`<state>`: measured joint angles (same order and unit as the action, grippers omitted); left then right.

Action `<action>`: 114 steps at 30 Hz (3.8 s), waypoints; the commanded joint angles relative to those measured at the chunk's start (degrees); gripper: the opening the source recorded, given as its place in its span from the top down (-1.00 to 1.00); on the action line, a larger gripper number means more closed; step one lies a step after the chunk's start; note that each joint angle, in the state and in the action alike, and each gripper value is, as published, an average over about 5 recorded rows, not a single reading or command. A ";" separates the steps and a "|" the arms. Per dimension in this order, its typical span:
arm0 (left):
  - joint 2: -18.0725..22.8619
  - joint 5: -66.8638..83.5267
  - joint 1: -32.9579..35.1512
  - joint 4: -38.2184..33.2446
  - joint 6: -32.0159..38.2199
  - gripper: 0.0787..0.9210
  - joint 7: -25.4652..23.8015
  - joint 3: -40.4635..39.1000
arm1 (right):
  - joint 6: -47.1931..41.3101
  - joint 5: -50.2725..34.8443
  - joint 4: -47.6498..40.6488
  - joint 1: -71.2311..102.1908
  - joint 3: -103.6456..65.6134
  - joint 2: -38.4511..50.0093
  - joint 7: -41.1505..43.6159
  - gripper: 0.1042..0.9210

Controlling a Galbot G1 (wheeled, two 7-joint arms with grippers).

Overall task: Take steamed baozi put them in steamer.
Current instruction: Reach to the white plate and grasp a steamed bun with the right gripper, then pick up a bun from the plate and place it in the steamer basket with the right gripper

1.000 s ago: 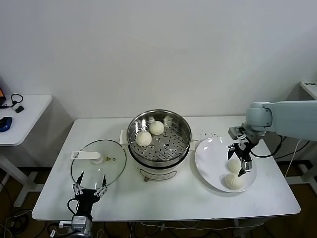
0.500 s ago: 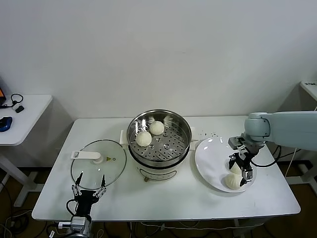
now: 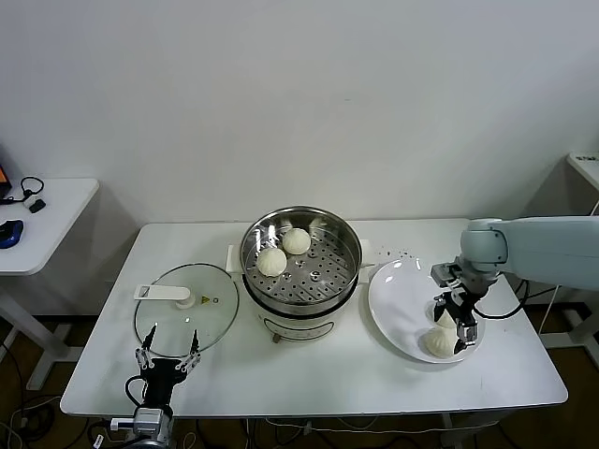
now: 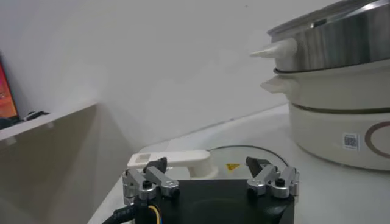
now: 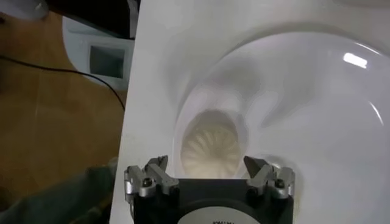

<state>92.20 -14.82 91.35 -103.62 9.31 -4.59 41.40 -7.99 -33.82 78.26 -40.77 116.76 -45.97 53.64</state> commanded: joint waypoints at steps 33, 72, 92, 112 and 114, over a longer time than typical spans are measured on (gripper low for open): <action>2.80 0.27 -0.32 0.70 0.32 -0.77 0.04 0.15 | -0.13 1.68 -2.79 4.49 -1.82 -1.04 -0.67 -0.76; 2.80 0.23 -0.13 0.19 0.62 -0.77 0.17 0.09 | 1.48 0.86 -0.96 -3.85 -0.37 -1.28 1.17 -0.18; 2.80 -0.26 0.21 -0.28 0.43 -0.77 0.13 -0.32 | 10.42 -2.08 -2.41 -19.78 -3.84 -7.81 10.46 -0.18; 2.80 -0.83 0.84 -0.58 0.60 -0.77 0.28 -1.25 | 26.90 -5.90 -4.31 -24.33 -11.04 -22.86 9.63 -0.08; 2.80 -0.80 0.88 -0.62 0.62 -0.77 0.30 -1.25 | 29.43 -4.99 -3.41 -24.33 -10.98 -24.33 8.72 -0.04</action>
<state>92.20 -15.65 92.19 -104.22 9.87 -4.33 40.19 11.47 -39.43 74.41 -63.29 107.40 -63.13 64.05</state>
